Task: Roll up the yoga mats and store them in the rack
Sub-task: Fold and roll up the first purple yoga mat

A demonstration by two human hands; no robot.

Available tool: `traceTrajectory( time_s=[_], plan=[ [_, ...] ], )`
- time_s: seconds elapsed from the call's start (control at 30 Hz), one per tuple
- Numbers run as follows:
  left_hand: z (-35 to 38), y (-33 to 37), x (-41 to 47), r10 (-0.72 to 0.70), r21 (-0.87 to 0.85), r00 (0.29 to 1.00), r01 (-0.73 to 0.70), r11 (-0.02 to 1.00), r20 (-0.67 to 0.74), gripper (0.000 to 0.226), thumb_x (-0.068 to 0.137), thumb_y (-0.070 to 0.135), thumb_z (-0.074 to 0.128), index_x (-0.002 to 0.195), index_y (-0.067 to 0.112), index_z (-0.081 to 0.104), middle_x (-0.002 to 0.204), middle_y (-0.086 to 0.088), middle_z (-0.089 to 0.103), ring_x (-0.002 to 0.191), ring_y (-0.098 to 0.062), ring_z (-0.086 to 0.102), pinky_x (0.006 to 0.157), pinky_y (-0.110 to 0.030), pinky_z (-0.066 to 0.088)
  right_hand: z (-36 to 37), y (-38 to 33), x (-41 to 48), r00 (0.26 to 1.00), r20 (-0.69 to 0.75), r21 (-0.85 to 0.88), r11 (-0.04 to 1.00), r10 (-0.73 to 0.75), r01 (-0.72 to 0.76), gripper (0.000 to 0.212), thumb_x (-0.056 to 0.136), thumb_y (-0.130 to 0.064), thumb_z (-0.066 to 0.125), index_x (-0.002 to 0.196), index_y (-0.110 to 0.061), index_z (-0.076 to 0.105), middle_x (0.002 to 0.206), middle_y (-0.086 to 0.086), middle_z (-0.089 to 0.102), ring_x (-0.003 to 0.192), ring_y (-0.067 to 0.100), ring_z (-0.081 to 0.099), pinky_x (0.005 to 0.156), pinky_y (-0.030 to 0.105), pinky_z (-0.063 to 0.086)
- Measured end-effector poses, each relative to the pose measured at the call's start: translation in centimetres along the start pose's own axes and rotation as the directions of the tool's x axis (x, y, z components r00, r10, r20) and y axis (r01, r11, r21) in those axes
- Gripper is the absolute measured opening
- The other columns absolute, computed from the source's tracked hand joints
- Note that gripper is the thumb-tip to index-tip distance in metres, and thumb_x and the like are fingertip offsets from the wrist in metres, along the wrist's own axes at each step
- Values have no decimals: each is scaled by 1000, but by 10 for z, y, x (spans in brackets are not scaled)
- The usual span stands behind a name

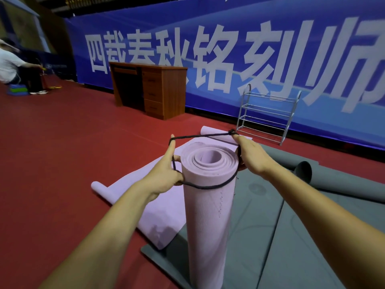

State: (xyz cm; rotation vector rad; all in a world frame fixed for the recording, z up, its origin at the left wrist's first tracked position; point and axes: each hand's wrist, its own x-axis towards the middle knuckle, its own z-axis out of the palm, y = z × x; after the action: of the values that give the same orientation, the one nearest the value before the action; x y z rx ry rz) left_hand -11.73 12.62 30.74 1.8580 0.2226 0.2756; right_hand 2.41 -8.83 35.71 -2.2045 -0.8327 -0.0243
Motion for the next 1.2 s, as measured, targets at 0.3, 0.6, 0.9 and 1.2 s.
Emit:
traceTrajectory(
  time_s=[0.3, 0.6, 0.9, 1.2],
  plan=[
    [0, -50, 6, -143, 228, 974, 101, 968, 178, 104, 71, 20, 79, 157, 41, 25, 124, -3, 58, 69, -8, 60, 77, -27, 54, 14, 26, 6, 828, 321, 252, 801, 460, -543, 70, 102, -70, 16, 137, -20, 50, 107, 14, 71, 95, 30, 69, 80, 42, 55],
    [38, -96, 17, -145, 293, 980, 100, 951, 136, 99, 84, 29, 81, 160, 38, 18, 103, 10, 66, 56, -8, 54, 53, -15, 42, 83, 122, -64, 862, 366, 459, 738, 351, -495, 95, 60, -99, 38, 120, -35, 75, 119, -13, 75, 119, 14, 64, 100, 42, 52],
    [55, -137, 10, -342, 393, 916, 240, 887, 212, 50, 68, 46, 72, 117, 39, 67, 99, 17, 72, 102, -11, 66, 83, -16, 45, 106, 154, -73, 863, 427, 376, 815, 270, -441, 36, 84, -59, 72, 109, -33, 70, 109, -22, 73, 120, 9, 63, 97, 30, 48],
    [62, -150, -7, -590, 422, 751, 452, 786, 296, 74, 81, 58, 68, 148, 33, 47, 132, 0, 62, 109, -16, 57, 81, -24, 50, 109, 158, -78, 781, 563, 52, 931, 272, -362, 115, 52, -91, 76, 148, -30, 53, 140, -13, 62, 128, 10, 58, 117, 38, 41]
  ],
)
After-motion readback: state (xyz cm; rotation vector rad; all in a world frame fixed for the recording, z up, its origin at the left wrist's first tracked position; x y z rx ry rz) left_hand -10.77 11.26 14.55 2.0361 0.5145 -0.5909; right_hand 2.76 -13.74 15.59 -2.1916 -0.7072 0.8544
